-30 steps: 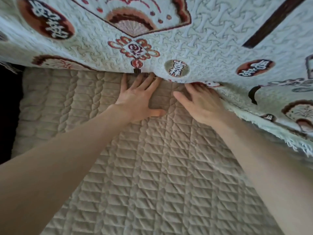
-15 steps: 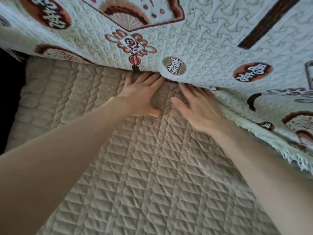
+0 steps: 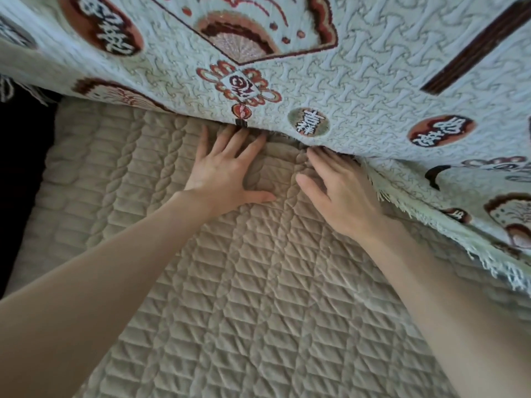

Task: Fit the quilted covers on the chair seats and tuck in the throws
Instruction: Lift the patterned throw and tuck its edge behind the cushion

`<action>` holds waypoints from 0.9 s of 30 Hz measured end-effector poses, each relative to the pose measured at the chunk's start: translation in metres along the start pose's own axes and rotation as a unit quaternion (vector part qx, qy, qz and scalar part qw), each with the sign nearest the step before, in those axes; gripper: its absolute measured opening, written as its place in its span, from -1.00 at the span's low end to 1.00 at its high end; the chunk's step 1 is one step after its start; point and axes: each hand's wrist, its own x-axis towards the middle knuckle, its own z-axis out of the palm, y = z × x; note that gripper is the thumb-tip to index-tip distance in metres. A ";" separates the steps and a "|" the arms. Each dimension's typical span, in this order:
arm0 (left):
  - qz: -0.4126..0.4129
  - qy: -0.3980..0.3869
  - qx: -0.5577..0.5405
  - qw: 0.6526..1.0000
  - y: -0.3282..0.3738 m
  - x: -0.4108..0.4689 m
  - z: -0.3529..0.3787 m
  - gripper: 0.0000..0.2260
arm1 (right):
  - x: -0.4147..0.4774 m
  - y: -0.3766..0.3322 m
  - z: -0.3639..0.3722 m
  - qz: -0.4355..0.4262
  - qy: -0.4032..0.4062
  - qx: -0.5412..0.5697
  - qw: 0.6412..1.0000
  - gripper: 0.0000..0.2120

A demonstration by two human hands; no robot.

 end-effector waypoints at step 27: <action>-0.007 -0.069 0.046 0.997 -0.016 -0.003 0.004 0.07 | 0.007 -0.023 0.011 -0.019 -0.074 -0.054 0.996 -0.24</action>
